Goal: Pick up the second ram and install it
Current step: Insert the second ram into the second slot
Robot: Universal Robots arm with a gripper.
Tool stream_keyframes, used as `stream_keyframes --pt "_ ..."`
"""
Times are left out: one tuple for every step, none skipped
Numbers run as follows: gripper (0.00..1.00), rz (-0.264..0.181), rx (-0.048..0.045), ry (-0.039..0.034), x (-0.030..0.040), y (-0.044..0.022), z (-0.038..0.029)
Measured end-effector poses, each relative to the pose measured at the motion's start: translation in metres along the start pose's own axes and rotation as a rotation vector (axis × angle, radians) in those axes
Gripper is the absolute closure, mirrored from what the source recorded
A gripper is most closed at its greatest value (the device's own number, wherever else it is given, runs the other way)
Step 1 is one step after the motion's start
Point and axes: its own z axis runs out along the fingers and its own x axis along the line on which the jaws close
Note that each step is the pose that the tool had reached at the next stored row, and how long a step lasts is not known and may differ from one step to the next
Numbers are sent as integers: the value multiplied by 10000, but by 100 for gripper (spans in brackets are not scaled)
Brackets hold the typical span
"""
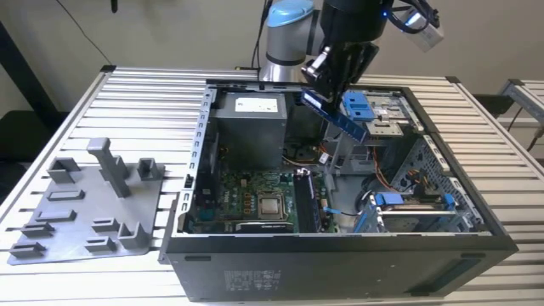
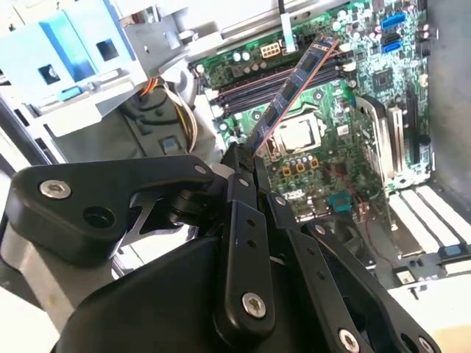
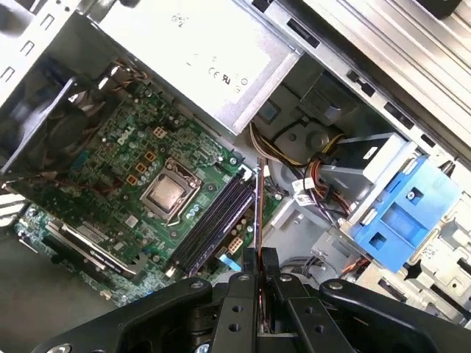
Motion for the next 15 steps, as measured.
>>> stream_keyframes --pt "86 94 0 -1 1 -1 1" --pt "86 186 2 1 2 -2 1" --pt "86 288 6 2 3 -3 0" --pt "86 398 10 2 3 -3 0" --pt "86 510 14 1 3 -4 0" --pt "86 634 20 -2 3 -5 0" --pt "86 768 26 -4 3 -5 0" --pt "86 904 31 -8 4 -5 1" --pt "86 1042 37 -12 4 -5 2" --pt "86 1200 43 -16 4 -5 4" --pt "86 1363 51 -20 4 -5 5" --pt "86 1530 58 -24 4 -5 6" --pt "86 1696 65 -28 4 -5 8" --pt "86 1865 74 -30 4 -5 8" --pt "86 2031 81 -35 4 -5 10"
